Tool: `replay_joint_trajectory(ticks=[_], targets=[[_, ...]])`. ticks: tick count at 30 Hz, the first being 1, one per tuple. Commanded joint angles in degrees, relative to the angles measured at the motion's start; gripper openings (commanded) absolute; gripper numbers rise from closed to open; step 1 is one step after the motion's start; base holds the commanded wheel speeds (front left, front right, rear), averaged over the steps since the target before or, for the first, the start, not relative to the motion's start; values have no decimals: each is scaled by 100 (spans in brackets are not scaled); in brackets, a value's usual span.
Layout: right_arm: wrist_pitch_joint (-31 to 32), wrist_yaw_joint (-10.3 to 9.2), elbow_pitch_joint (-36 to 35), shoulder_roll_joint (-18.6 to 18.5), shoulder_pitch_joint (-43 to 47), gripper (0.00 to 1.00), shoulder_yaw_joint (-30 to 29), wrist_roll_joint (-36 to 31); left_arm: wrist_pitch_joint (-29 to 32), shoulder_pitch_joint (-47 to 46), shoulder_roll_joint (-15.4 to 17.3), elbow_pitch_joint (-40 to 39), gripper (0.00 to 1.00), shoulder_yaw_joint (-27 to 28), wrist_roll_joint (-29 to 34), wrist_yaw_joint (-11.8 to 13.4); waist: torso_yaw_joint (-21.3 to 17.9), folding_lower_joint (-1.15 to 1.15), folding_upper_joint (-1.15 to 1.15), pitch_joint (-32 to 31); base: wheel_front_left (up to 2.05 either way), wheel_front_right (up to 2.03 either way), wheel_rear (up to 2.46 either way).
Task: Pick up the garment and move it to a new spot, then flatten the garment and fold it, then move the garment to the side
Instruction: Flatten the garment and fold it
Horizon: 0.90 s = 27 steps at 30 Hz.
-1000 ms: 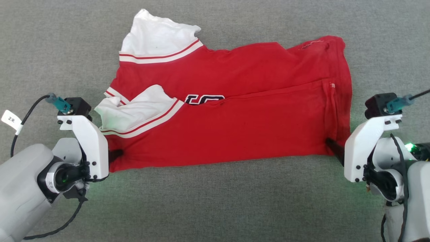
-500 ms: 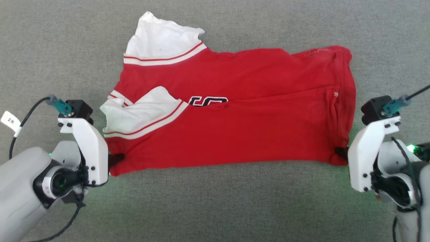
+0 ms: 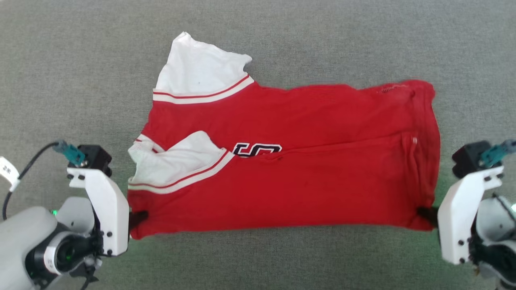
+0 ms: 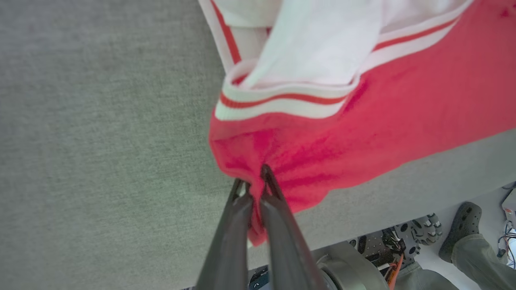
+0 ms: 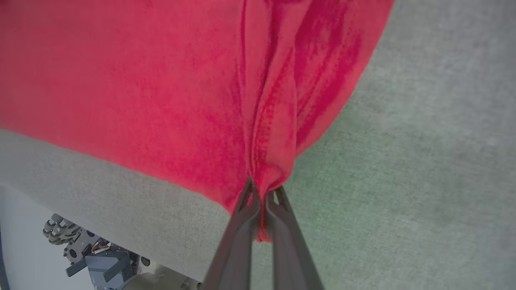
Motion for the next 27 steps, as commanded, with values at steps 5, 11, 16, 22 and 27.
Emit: replay_joint_trajectory(ticks=[5, 11, 16, 22, 27], targets=[[-388, -5, 226, 211, 181, 40, 81, -77, -261, 188, -125, 229, 100, -45, 128, -38, -44, 0, 0, 51, 0, 0, 0], [-877, -5, 523, 327, 268, 100, -14, -91, -333, 39, -91, 234, 100, 25, 208, -106, -77, 0, 0, 17, 0, 0, 0], [-1312, -4, 241, 544, 318, 100, -381, -186, -280, -200, 150, -163, 100, 126, 359, 19, -111, 0, 0, -60, 0, 0, 0], [-1978, -4, -207, 814, 225, 100, -611, -316, -62, -657, 434, -490, 100, 240, 650, 89, -268, 0, 0, -76, 0, 0, 0], [-2999, -4, -485, 987, -39, 100, -588, -576, 122, -1181, 452, -178, 100, 423, 832, -112, -570, 0, 0, -4, 0, 0, 0]])
